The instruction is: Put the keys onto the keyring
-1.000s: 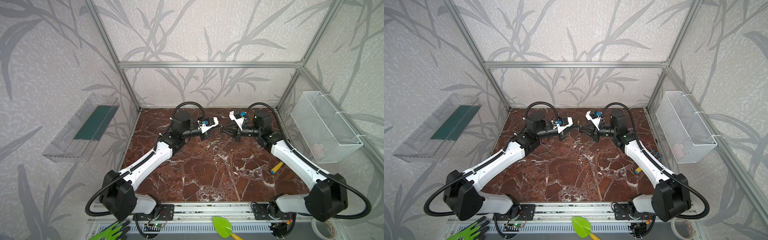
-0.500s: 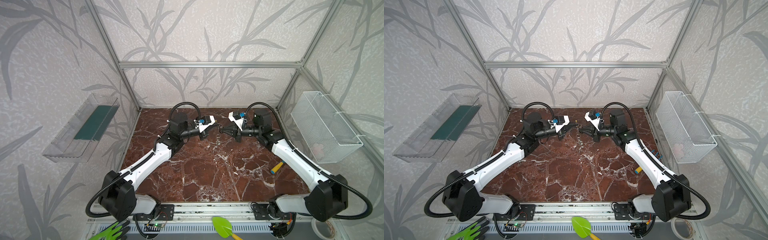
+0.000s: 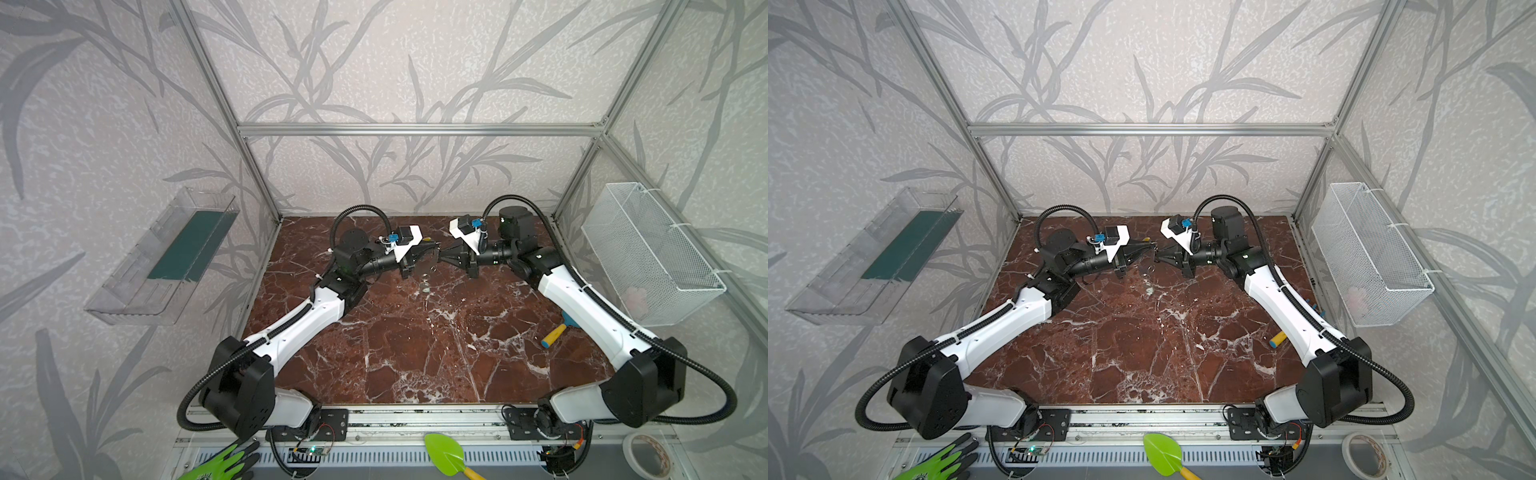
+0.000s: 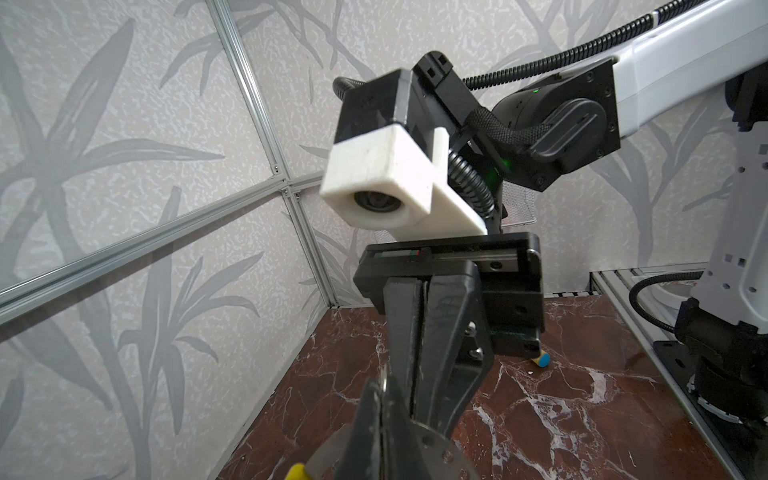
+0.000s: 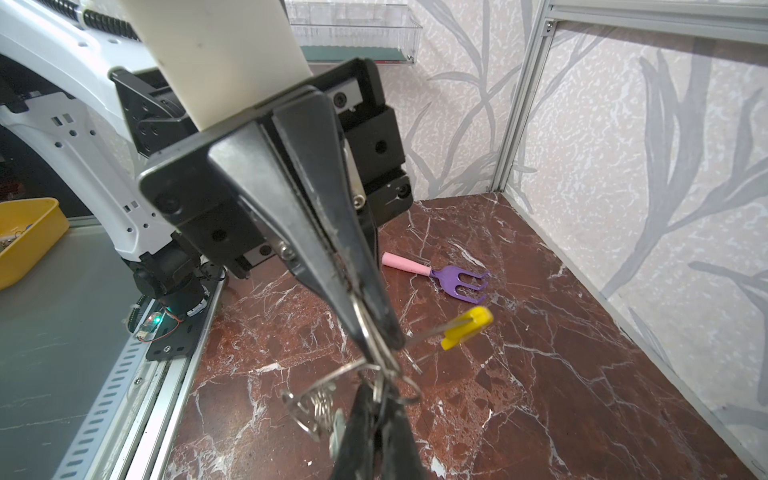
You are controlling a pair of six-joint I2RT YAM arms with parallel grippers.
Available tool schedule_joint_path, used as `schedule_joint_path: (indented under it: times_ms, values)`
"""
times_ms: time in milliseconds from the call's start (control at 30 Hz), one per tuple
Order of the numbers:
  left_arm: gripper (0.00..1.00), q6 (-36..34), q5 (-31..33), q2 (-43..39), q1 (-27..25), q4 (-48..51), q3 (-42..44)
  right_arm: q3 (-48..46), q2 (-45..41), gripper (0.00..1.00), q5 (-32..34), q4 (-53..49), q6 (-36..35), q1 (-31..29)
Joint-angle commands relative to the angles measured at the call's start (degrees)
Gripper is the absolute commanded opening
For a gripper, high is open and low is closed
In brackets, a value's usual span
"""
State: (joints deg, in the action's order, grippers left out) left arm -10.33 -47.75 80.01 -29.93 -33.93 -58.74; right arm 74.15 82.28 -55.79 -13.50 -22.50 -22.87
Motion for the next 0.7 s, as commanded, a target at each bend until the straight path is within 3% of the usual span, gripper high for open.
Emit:
schedule_joint_path:
  times_ms: [0, 33, 133, 433, 667]
  values:
    - [0.00, 1.61, -0.19, -0.73, 0.06, -6.45, -0.33, -1.33, -0.69, 0.17, 2.77, -2.41, -0.91, -0.52]
    - [0.00, 1.10, -0.20, -0.88, 0.06, -5.45, -0.45, -3.39, -2.17, 0.24, 5.29, 0.05, -0.48, -0.13]
    - [0.00, -2.14, -0.13, -1.55, 0.18, -0.58, -0.75, -9.66, -7.09, 0.33, 9.51, 9.84, 2.52, 1.59]
    - [0.00, -5.75, -2.01, -1.80, 0.15, 6.74, -2.21, -15.17, -13.08, 0.33, 5.61, 24.90, 4.80, 2.92]
    - [0.00, -5.65, -4.44, -1.49, 0.17, 7.81, -2.96, -10.99, -9.20, 0.29, -1.74, 24.47, 7.10, 2.83]
